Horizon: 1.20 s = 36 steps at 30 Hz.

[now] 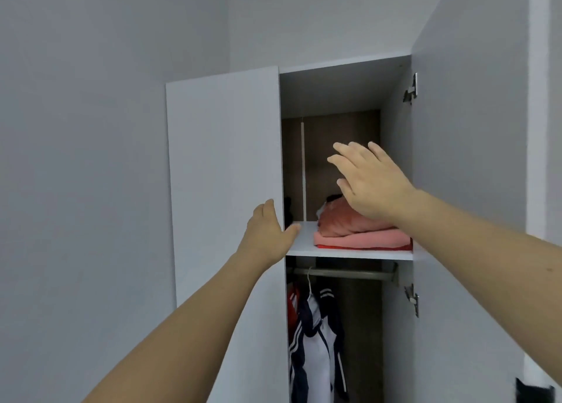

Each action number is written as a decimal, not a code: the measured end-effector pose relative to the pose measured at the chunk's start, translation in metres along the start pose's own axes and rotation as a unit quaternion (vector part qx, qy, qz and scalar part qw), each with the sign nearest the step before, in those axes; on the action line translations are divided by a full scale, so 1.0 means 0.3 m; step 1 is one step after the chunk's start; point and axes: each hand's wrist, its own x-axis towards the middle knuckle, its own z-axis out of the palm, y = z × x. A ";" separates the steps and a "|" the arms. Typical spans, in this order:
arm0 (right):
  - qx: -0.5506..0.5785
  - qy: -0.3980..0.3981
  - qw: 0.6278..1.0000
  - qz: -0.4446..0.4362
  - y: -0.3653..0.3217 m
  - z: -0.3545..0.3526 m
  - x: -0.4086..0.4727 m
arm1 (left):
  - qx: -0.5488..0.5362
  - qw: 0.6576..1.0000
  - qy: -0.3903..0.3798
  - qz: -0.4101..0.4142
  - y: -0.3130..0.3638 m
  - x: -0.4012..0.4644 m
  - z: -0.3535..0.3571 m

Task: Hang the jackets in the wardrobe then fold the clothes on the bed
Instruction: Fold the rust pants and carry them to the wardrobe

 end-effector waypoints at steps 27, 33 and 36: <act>0.480 0.066 0.853 0.192 0.319 -0.352 -0.298 | 0.057 0.996 -0.026 0.065 0.627 -0.342 0.228; 0.349 -0.020 0.936 0.046 0.231 -0.160 -0.252 | 0.066 0.997 0.037 0.017 0.440 -0.289 0.117; 0.298 -0.070 0.952 0.015 0.188 -0.045 -0.219 | 0.084 0.994 0.064 0.023 0.334 -0.225 0.064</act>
